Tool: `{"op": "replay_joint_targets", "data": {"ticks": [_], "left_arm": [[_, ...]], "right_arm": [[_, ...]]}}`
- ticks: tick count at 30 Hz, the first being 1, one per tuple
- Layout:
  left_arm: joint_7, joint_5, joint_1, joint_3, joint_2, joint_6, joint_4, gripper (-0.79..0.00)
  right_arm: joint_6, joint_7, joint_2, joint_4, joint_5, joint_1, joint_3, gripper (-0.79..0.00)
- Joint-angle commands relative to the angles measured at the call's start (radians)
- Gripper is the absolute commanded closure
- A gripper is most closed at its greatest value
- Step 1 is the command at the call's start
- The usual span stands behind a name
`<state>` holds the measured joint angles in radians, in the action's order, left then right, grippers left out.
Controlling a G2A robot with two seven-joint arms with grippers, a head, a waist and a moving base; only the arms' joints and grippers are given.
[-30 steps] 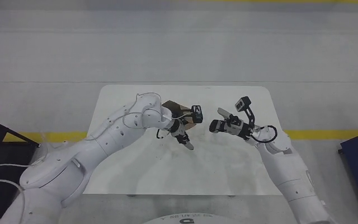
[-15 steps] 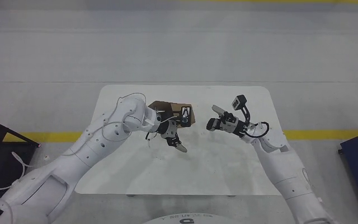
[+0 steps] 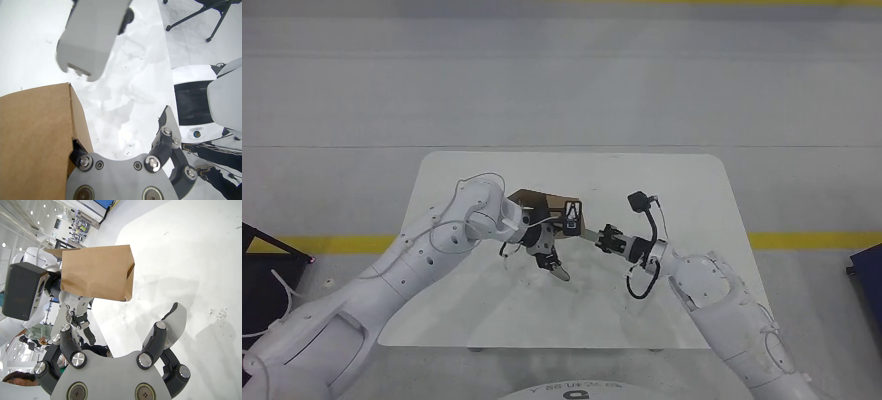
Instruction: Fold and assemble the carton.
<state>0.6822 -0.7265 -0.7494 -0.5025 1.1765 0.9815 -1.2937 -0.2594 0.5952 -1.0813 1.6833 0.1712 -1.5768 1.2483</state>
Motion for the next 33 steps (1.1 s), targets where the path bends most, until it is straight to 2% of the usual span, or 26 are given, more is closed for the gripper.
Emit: {"op": "replay_joint_targets", "data": {"ticks": [1, 7, 17, 33], "left_arm": [[0.014, 0.010, 0.010, 0.015, 0.008, -0.006, 0.009, -0.785], [0.052, 0.042, 0.037, 0.047, 0.027, -0.019, 0.025, -0.785], [0.078, 0.067, 0.065, 0.080, 0.050, -0.020, 0.047, -0.785], [0.044, 0.021, 0.049, 0.064, 0.038, -0.012, 0.026, -0.785]], "right_arm": [[0.014, -0.025, -0.001, 0.006, 0.029, -0.005, -0.008, -0.785], [0.058, -0.062, -0.007, 0.016, 0.115, 0.006, -0.056, -0.785], [0.106, -0.097, -0.016, 0.008, 0.146, 0.026, -0.094, -0.785], [0.149, -0.096, -0.013, -0.011, 0.052, 0.020, -0.022, -0.785]]}}
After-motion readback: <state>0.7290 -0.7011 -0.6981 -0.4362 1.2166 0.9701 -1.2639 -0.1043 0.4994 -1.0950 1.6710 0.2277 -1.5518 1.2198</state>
